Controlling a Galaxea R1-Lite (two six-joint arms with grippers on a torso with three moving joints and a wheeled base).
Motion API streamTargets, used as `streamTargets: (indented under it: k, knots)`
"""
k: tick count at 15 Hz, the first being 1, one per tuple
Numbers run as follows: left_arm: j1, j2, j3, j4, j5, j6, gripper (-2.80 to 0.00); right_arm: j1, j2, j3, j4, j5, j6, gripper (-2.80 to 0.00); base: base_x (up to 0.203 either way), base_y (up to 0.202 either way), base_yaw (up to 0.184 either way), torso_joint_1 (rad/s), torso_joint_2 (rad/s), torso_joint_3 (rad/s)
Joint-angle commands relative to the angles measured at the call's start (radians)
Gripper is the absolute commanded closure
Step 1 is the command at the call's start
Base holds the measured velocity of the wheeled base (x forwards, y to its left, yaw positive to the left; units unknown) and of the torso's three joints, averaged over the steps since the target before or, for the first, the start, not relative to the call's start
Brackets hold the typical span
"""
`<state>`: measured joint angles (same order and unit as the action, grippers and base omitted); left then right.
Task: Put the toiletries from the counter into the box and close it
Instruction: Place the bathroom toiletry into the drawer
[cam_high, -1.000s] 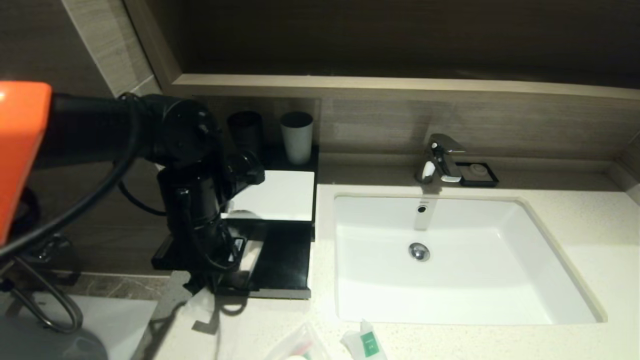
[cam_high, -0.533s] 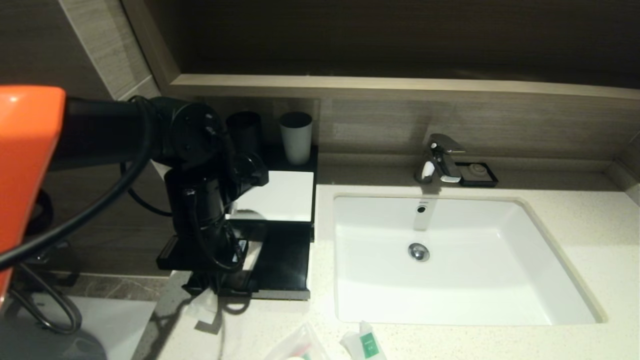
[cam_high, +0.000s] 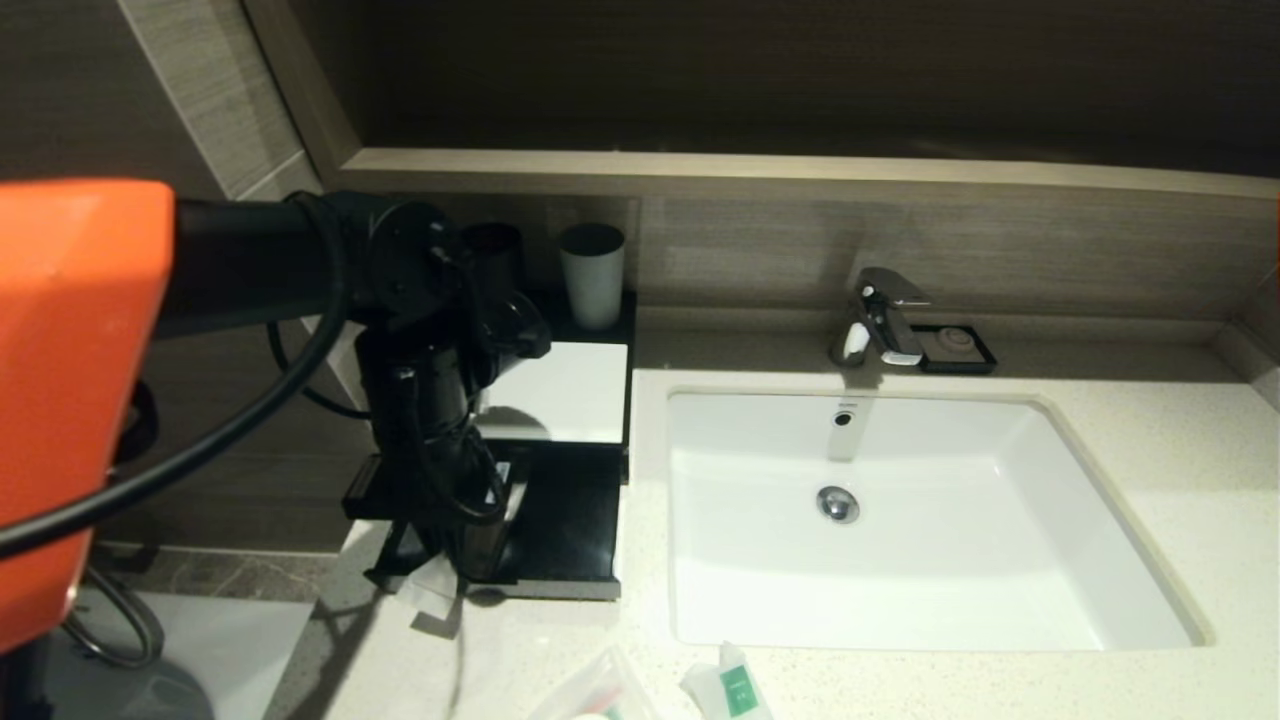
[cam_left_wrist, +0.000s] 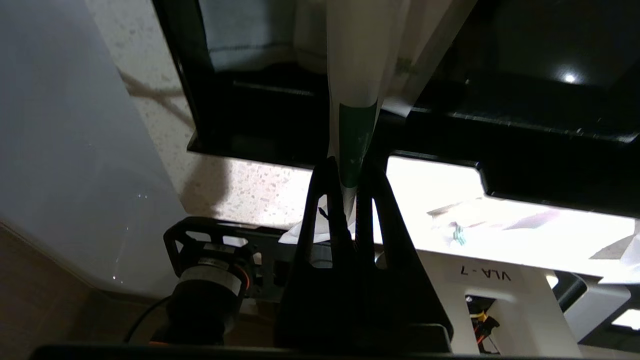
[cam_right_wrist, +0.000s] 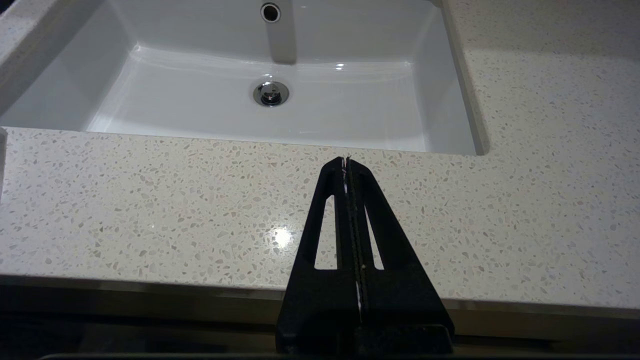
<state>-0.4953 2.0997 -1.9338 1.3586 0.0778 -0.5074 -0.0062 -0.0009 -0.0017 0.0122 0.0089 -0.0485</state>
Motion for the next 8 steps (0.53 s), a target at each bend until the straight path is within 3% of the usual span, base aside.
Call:
streamTargets:
  k: [1,8]
  knots:
    - [0.000,0.025,-0.010,-0.010,0.003,-0.003,0.00,0.000,-0.001,0.000,0.000,0.000,-0.001,0.00,0.000,0.000,0.000,0.000,0.00,0.000]
    - [0.002,0.039,-0.010,-0.077,0.003,-0.004,0.00,0.000,-0.001,0.000,0.000,0.000,-0.001,0.00,0.000,0.000,0.000,0.000,0.00,0.000]
